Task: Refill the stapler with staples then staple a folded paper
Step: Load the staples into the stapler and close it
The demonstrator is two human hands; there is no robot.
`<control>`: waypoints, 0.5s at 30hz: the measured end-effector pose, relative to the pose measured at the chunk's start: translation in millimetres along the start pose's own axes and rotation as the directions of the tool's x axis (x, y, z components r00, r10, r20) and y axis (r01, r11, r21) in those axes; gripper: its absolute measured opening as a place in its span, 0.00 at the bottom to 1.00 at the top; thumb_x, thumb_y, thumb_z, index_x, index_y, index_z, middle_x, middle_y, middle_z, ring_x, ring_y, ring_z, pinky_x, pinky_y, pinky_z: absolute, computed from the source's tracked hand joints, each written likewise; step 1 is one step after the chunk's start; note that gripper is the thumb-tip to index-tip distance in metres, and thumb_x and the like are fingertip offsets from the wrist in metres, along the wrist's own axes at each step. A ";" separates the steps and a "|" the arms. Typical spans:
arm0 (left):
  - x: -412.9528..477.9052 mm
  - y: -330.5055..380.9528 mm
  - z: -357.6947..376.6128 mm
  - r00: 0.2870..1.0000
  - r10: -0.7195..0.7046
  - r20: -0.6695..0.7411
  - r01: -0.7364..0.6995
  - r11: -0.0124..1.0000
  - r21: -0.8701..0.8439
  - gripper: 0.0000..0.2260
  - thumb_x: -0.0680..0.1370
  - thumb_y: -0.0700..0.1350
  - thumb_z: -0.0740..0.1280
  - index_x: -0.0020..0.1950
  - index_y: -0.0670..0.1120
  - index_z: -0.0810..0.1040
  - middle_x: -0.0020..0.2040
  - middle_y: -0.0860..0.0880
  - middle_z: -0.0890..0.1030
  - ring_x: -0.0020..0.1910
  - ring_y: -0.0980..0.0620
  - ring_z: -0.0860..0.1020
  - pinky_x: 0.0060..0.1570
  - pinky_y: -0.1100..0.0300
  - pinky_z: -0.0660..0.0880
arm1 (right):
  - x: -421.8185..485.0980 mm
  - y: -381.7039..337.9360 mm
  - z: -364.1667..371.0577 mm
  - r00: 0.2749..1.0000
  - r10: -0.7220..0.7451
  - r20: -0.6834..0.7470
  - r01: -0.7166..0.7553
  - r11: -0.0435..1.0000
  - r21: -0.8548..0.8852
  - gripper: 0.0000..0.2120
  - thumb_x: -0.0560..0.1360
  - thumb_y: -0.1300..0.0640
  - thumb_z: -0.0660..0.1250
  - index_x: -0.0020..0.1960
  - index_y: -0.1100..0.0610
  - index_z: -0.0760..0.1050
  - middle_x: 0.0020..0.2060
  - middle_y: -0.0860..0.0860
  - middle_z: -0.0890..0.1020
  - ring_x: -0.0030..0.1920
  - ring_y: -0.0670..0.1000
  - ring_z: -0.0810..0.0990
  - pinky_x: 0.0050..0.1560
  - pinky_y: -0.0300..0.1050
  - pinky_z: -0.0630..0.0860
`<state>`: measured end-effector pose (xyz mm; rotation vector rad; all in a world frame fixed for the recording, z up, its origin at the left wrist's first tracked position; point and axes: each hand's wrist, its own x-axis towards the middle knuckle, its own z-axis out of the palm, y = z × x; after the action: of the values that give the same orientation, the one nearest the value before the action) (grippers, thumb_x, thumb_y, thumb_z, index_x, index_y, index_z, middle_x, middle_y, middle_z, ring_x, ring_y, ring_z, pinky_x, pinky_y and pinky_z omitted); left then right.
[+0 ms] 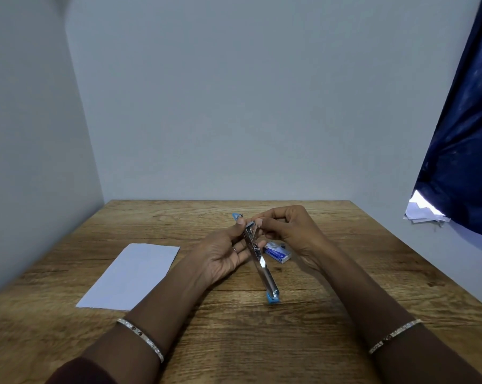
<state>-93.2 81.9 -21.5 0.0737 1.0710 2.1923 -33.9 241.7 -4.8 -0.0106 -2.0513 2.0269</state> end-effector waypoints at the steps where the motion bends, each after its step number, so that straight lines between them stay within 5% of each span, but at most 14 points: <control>1: 0.2 -0.2 -0.5 1.000 0.001 0.000 -0.001 1.000 0.000 0.09 0.80 0.39 0.67 0.48 0.33 0.82 0.40 0.37 0.87 0.38 0.43 0.87 0.40 0.43 0.85 | -0.4 -1.1 -1.1 1.000 0.017 0.016 -0.017 1.000 0.003 0.06 0.75 0.65 0.73 0.50 0.68 0.84 0.40 0.63 0.87 0.33 0.52 0.85 0.34 0.40 0.82; 12: -0.6 0.9 -0.3 1.000 0.003 0.001 -0.003 1.000 0.009 0.10 0.80 0.40 0.67 0.52 0.33 0.82 0.43 0.36 0.87 0.40 0.43 0.88 0.40 0.43 0.85 | 0.8 -1.3 0.8 0.998 0.033 -0.063 -0.032 0.999 0.009 0.06 0.75 0.65 0.73 0.49 0.68 0.84 0.41 0.67 0.85 0.33 0.50 0.82 0.34 0.40 0.82; 15: 0.0 1.0 -0.1 1.000 0.000 -0.007 0.000 1.000 0.006 0.10 0.80 0.40 0.67 0.52 0.33 0.81 0.42 0.35 0.87 0.40 0.42 0.88 0.38 0.43 0.85 | 2.1 -0.5 0.9 0.995 0.027 -0.092 -0.025 1.000 0.018 0.06 0.75 0.66 0.73 0.48 0.69 0.84 0.34 0.59 0.84 0.31 0.47 0.80 0.32 0.36 0.78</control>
<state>-93.7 81.4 -20.8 0.0689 1.0817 2.1911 -36.0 241.2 -4.0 -0.1267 -1.9882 2.0191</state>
